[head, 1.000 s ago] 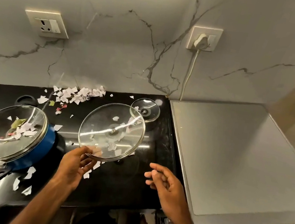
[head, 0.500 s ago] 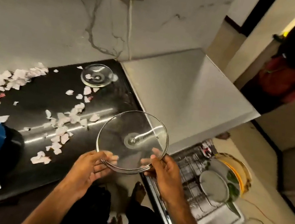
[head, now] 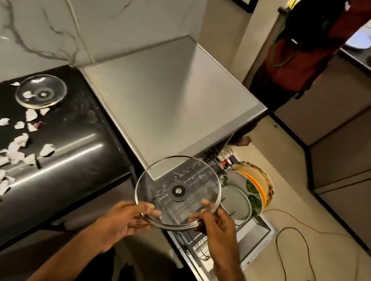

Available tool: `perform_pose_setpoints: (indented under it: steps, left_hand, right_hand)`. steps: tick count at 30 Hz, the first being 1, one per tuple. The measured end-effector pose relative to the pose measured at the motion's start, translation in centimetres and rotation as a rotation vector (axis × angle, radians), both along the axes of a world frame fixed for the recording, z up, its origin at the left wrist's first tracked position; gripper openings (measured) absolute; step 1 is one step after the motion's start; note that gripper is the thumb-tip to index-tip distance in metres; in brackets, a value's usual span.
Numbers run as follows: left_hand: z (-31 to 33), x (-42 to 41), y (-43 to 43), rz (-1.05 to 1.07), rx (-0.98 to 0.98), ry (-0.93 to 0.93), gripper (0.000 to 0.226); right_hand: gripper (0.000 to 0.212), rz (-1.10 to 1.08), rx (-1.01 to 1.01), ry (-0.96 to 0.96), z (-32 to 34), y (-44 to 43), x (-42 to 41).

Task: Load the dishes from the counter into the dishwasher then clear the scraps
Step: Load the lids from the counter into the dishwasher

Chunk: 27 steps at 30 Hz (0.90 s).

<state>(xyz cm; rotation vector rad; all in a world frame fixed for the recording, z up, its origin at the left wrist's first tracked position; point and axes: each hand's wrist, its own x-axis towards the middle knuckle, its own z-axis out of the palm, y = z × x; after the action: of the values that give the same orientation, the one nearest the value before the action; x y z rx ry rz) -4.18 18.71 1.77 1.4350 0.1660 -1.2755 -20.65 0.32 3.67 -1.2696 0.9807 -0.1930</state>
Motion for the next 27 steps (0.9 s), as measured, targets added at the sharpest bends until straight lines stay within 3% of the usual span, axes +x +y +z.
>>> perform_pose_setpoints:
  steps: [8, 11, 13, 17, 22, 27]
  left_hand:
    - [-3.0, -5.7, -11.8, -0.185, 0.219, -0.033, 0.039]
    - [-4.9, -7.2, -15.5, -0.509, 0.414, -0.577, 0.067]
    - [-6.0, -8.3, -17.7, -0.703, 0.344, -0.809, 0.081]
    - [-7.1, -10.3, -22.2, -1.050, 0.169, -0.998, 0.068]
    - [-12.4, -8.8, -26.9, -1.260, 0.425, -1.221, 0.051]
    - [-19.9, -4.4, -30.3, -1.365, 0.608, -1.186, 0.040]
  right_hand:
    - [0.023, -0.074, -0.057, 0.084, -3.4, -10.0, -6.3]
    - [0.018, -0.071, -0.063, 0.115, -5.2, -13.2, -7.6]
    - [0.011, -0.057, -0.052, 0.157, -6.8, -15.0, -7.9]
    - [0.018, -0.035, -0.023, 0.244, -10.8, -17.5, -6.8]
    - [0.040, 0.032, 0.014, 0.307, -18.0, -20.0, -3.5]
    - [0.023, 0.019, 0.163, 0.278, -22.3, -22.4, 0.8]
